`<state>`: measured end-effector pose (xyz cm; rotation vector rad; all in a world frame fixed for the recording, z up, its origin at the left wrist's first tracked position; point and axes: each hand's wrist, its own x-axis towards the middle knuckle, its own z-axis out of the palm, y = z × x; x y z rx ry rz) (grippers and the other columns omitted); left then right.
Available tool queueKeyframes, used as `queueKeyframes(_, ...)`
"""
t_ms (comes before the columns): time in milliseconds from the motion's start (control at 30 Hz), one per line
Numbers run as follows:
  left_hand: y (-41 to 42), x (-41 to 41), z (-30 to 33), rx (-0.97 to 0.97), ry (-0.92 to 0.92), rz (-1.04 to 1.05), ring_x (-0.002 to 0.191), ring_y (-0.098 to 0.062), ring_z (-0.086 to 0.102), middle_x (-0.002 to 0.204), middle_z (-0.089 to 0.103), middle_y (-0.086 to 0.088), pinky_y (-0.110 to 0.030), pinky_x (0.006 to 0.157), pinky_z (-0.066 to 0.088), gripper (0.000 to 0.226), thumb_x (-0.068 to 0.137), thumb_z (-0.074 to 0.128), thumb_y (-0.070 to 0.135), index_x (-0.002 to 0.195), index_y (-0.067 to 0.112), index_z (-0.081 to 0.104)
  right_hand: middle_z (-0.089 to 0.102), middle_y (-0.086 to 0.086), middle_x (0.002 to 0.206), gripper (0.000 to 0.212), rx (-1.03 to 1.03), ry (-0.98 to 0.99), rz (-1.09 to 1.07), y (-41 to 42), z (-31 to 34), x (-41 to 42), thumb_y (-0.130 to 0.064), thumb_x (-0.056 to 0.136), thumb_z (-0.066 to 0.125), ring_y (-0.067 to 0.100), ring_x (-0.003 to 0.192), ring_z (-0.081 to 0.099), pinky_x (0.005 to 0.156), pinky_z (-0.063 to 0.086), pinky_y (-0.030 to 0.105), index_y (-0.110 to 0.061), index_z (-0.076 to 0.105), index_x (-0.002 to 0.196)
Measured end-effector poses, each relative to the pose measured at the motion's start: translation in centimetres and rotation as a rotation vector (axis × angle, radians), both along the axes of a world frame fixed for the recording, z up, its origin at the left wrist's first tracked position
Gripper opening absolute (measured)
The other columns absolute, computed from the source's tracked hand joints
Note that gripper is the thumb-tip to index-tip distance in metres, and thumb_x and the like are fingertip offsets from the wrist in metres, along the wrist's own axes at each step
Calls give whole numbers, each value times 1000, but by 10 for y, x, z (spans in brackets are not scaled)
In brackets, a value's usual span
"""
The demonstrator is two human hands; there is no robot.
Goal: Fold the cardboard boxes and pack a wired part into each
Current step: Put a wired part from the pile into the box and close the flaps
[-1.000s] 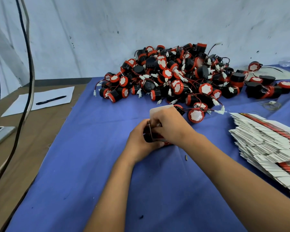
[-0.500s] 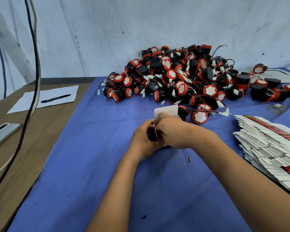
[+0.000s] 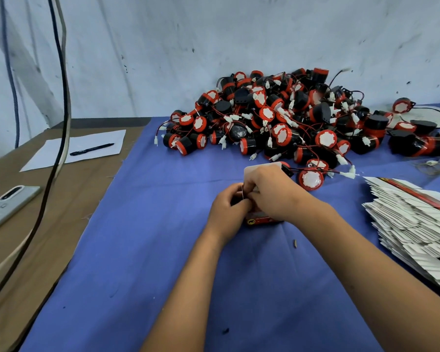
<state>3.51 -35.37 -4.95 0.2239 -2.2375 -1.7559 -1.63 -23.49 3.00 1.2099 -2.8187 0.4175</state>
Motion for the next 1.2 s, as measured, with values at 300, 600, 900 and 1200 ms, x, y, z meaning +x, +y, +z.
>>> queueKeyframes(300,15,-6,-4,43,-11,147,90,-35,71,88,75,-10,-55,81,59,10,89,65,7,92,16,69,67,13,97,13,15,-129,20,10,10,-6,-6,100,52,29,88,62,82,53,49,-9,58,112)
queueKeyframes(600,15,-8,-4,39,-6,169,78,-28,68,78,71,-10,-58,78,59,19,85,71,6,76,21,65,66,11,90,18,-33,43,36,6,-1,-1,-11,97,59,29,89,60,82,48,44,-10,76,89)
queueKeyframes(900,-4,0,-3,-28,-50,-135,91,-19,68,108,75,3,-35,84,61,45,75,92,16,114,24,72,61,8,78,18,-150,82,-8,15,-16,2,0,84,56,30,78,56,68,49,49,-7,59,68)
queueKeyframes(1200,-6,1,-3,-104,-32,-134,80,-11,65,111,74,2,-38,84,61,59,68,92,13,123,21,71,66,-18,103,31,107,96,217,39,-28,1,-30,100,49,12,113,47,96,35,29,-28,72,79)
